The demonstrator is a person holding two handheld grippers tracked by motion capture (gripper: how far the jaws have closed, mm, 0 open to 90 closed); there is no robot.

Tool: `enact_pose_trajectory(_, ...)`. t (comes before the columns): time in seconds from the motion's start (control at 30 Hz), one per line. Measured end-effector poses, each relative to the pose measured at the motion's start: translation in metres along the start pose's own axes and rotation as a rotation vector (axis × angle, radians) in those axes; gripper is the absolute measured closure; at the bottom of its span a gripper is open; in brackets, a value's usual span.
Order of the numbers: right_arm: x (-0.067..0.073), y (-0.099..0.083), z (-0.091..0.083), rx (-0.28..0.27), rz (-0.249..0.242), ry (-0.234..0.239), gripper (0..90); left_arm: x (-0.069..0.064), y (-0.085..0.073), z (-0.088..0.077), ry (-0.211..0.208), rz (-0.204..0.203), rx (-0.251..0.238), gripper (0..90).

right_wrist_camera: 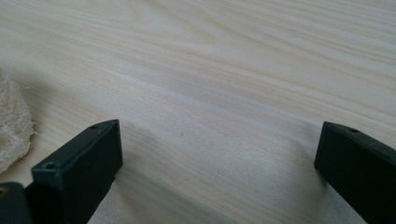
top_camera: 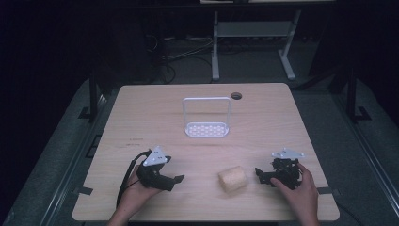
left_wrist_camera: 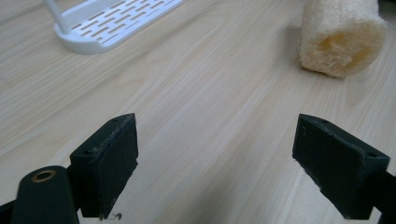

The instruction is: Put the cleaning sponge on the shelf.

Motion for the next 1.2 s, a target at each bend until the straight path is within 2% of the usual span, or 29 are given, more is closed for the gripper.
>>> enact_pose_trajectory(0.23,0.0,0.0,0.0,0.0,0.0,0.0,0.7,-0.012,0.008,0.013,-0.045,0.006,-0.008,13.9)
enact_pose_trajectory(0.37,0.0,0.0,0.0,0.0,0.0,0.0,0.7,-0.015,0.011,0.018,-0.06,0.024,-0.003,13.9)
enact_pose_trajectory(0.73,0.0,0.0,0.0,0.0,0.0,0.0,0.7,-0.024,0.024,0.03,-0.091,0.042,-0.01,13.9)
enact_pose_trajectory(1.0,0.0,0.0,0.0,0.0,0.001,0.0,0.7,-0.037,0.038,0.044,-0.127,0.063,-0.02,13.9)
enact_pose_trajectory(1.2,0.0,0.0,0.0,0.0,0.0,0.0,0.7,-0.043,0.043,0.051,-0.148,0.08,-0.016,13.9)
Point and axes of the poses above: each handheld gripper's, and its own axes: z roughly forward along the jaws, y roughly out of its top, x roughly to its left, the point moved 9 cm from there along z, roughly forward along the jaws, and after that the axes turned 11 degrees about -x, right-handed, at the moved point
